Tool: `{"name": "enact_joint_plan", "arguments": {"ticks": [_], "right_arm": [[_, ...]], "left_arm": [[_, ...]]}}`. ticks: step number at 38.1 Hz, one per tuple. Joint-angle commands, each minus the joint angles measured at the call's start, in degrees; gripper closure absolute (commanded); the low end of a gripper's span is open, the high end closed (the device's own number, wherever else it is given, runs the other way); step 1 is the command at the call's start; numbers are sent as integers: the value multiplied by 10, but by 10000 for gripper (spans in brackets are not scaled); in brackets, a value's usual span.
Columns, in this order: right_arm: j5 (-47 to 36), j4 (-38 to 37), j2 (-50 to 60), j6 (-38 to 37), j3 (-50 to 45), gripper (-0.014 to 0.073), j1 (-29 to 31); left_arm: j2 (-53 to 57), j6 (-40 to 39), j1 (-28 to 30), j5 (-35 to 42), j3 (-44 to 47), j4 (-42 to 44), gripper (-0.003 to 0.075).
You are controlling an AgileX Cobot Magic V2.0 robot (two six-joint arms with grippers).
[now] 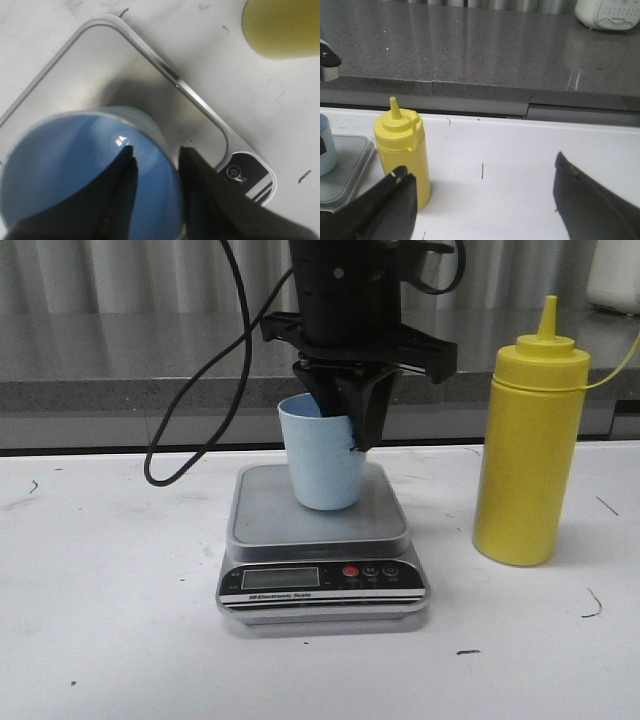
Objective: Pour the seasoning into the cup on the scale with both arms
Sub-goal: 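Lift the cup with the left gripper and set it on the scale, then open the left gripper and raise it away from the cup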
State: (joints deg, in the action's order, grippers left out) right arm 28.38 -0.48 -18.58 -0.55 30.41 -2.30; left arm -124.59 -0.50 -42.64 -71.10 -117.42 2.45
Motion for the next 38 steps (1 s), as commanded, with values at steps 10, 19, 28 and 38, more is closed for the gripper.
{"name": "enact_joint_plan", "arguments": {"ticks": [10,19,28,38], "right_arm": [[-43,0,-9,-1,20,12,3],[-43,0,-9,-1,20,12,3],[-43,0,-9,-1,20,12,3],[-43,0,-9,-1,20,12,3]], "left_arm": [[78,0,-2,-15,-20,1,301],[136,0,14,-15,-12,1,397],[195,0,63,8,81,-1,743],[308,-9,167,109,272,-1,740]]}}
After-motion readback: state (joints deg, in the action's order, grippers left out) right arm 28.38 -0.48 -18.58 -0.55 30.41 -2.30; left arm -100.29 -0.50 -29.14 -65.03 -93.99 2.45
